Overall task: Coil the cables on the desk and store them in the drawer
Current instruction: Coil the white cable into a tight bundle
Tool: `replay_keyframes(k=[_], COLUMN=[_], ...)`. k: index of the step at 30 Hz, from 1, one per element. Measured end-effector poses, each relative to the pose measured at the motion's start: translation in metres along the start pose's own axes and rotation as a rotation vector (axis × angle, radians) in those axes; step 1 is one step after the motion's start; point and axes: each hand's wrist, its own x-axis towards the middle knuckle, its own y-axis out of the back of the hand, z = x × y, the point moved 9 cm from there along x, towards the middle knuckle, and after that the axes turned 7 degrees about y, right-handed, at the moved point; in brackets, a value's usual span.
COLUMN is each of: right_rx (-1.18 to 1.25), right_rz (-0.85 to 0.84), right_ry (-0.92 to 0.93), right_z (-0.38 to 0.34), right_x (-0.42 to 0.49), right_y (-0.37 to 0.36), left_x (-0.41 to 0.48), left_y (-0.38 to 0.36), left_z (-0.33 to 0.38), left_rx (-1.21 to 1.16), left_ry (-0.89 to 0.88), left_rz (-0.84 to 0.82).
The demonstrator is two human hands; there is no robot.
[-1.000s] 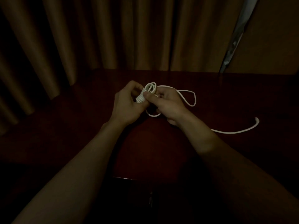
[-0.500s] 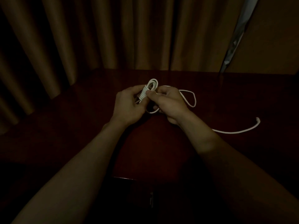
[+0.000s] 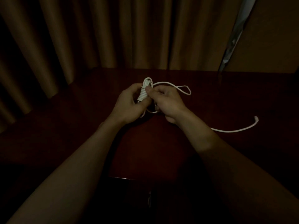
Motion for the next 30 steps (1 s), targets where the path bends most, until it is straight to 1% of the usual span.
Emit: replay_keyframes(k=[2, 4, 8, 11, 17, 22, 25, 30], right_rx=[-0.014, -0.017, 0.015, 0.034, 0.147, 0.175, 0.196, 0.163], right_rz=[-0.002, -0.001, -0.024, -0.025, 0.012, -0.104, -0.031, 0.000], right_ry=[0.001, -0.004, 0.001, -0.009, -0.051, -0.063, 0.016, 0.030], right_z=[0.001, 0.001, 0.002, 0.002, 0.001, 0.008, 0.003, 0.003], right_x=[0.001, 0.000, 0.000, 0.000, 0.000, -0.004, -0.002, 0.002], right_y=[0.004, 0.006, 0.005, 0.003, -0.005, -0.017, -0.013, -0.002], left_x=[0.001, 0.000, 0.000, 0.000, -0.002, -0.002, -0.001, 0.001], left_y=[-0.004, -0.006, -0.008, -0.002, 0.022, 0.027, 0.024, 0.007], left_z=[0.000, 0.001, 0.000, 0.000, -0.001, -0.005, -0.007, -0.002], left_rx=[-0.083, -0.131, -0.103, -0.080, -0.056, 0.015, 0.061, 0.001], left_ry=[0.027, 0.029, 0.036, 0.023, 0.035, 0.047, 0.074, 0.039], left_rz=[-0.071, -0.100, -0.114, -0.043, 0.185, 0.257, 0.234, 0.067])
